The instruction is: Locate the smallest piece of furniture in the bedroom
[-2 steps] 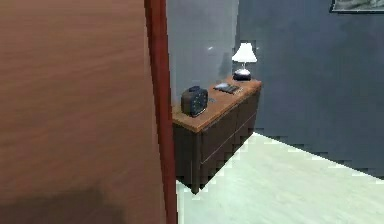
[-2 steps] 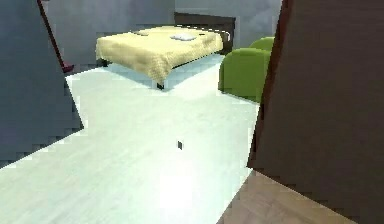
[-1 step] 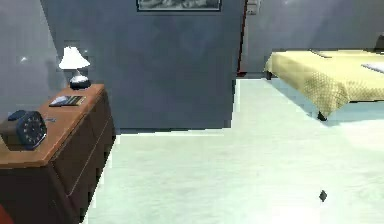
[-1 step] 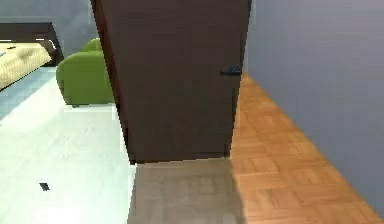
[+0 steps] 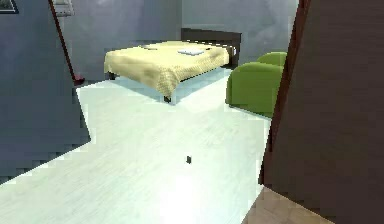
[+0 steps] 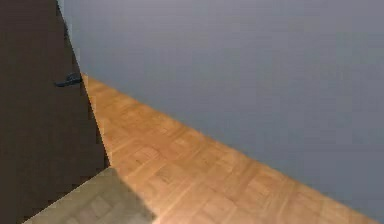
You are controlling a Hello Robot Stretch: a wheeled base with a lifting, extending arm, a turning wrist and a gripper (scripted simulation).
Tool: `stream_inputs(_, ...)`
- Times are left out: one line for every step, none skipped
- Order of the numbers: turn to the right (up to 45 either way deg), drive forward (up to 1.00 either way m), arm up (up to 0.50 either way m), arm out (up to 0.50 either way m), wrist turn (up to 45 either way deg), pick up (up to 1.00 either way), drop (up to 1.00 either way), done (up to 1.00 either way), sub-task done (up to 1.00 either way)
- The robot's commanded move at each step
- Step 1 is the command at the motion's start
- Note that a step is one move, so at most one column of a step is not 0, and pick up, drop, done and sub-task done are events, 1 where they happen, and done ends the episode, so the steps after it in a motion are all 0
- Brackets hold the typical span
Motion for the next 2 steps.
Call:
stream_inputs(30.0,0.00,0.00,0.00,0.0,0.00,0.00,0.00,0.00)
stream_inputs(0.0,0.15,0.00,0.00,0.0,0.00,0.00,0.00,0.00)
